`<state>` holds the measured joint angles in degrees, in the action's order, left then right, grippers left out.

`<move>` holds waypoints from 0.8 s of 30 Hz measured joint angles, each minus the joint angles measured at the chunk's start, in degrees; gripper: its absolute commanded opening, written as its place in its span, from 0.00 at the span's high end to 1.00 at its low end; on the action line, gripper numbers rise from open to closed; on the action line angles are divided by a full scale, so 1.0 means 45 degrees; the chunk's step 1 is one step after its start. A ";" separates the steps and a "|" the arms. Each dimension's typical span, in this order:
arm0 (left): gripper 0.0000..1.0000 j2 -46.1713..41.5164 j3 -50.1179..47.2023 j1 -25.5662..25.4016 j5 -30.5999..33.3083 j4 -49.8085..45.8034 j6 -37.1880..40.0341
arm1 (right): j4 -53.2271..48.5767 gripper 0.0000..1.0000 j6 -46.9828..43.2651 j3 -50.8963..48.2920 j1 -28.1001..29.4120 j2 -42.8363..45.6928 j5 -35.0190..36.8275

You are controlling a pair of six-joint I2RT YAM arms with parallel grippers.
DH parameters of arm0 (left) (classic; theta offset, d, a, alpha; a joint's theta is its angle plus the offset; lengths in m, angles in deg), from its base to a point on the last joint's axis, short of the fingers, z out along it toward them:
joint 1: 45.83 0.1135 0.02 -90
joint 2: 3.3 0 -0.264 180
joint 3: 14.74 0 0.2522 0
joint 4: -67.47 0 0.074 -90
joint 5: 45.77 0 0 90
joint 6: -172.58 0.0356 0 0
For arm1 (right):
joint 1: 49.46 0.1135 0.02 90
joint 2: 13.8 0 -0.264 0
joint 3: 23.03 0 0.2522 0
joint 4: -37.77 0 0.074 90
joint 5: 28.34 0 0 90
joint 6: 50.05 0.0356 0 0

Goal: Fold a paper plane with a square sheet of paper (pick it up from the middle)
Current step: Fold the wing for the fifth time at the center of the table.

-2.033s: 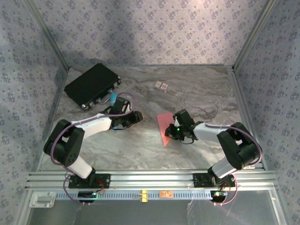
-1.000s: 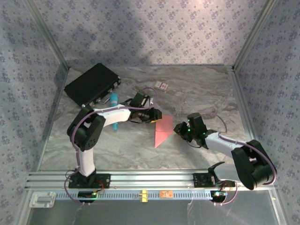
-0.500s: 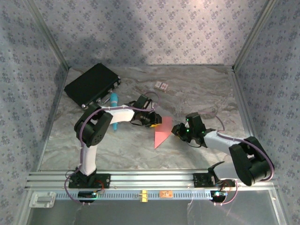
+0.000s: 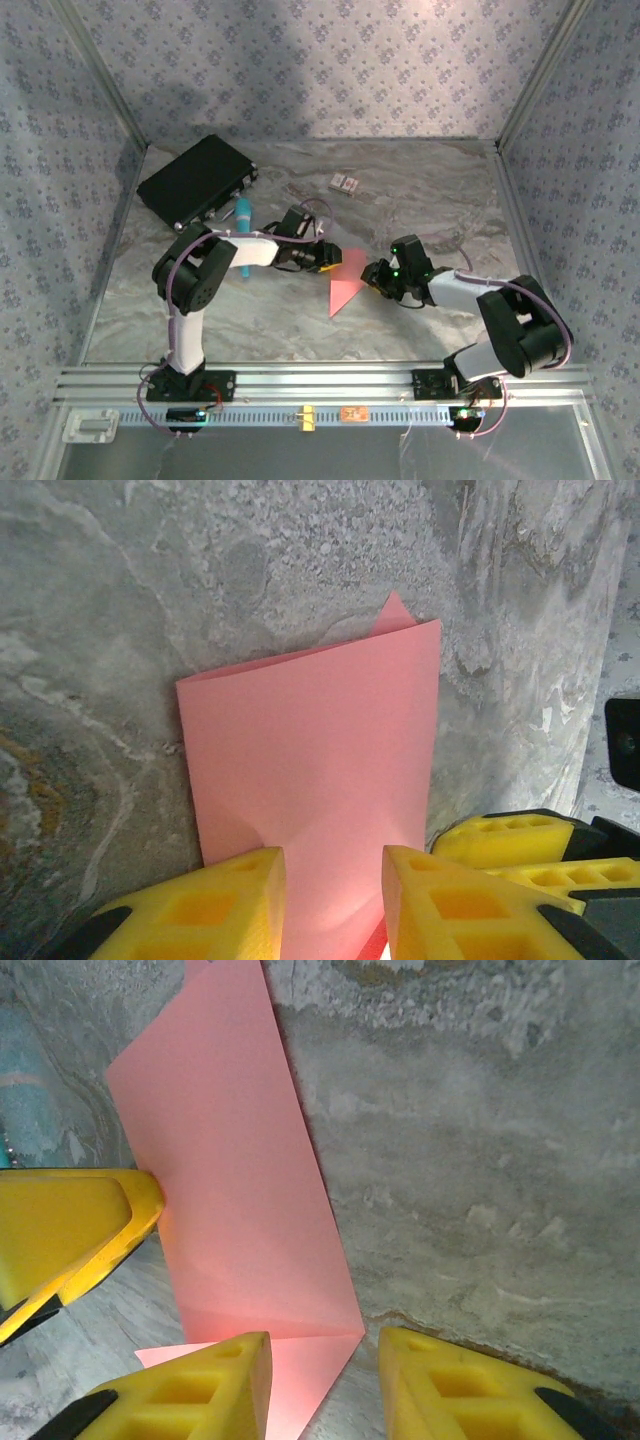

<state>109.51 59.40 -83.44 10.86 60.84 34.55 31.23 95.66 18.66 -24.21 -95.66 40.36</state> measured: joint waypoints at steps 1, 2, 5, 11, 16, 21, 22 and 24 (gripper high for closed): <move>0.68 0.0000 -0.0034 0.0005 -0.0019 0.0053 -0.0005 | 0.0000 0.66 0.0063 0.0000 0.0019 0.0000 0.0000; 0.68 -0.0005 -0.0049 0.0005 -0.0015 0.0092 -0.0005 | 0.0000 0.66 0.0121 0.0000 0.0044 0.0000 0.0000; 0.69 -0.0010 -0.0049 0.0000 -0.0010 0.0092 -0.0010 | 0.0005 0.66 0.0355 0.0000 0.0272 0.0029 -0.0005; 0.69 -0.0024 -0.0073 0.0000 0.0005 0.0097 -0.0010 | -0.0102 0.67 0.1161 -0.0005 0.0971 0.0345 0.0238; 0.69 -0.0049 -0.0107 0.0000 0.0039 0.0102 -0.0010 | 0.0015 0.68 0.1870 -0.0019 0.1146 0.0306 0.0534; 0.69 -0.0053 -0.0107 0.0000 0.0044 0.0097 -0.0005 | 0.0073 0.69 0.2239 -0.0015 0.1151 0.0063 0.0544; 0.69 -0.0053 -0.0107 0.0000 0.0058 0.0097 -0.0005 | 0.0073 0.69 0.2331 -0.0015 0.1151 0.0073 0.0549; 0.69 -0.0063 -0.0107 0.0000 0.0078 0.0092 -0.0010 | 0.0049 0.69 0.2443 -0.0015 0.1151 0.0073 0.0549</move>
<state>109.23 58.92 -83.44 11.21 61.26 34.51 31.45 106.65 18.59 -19.03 -95.33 42.83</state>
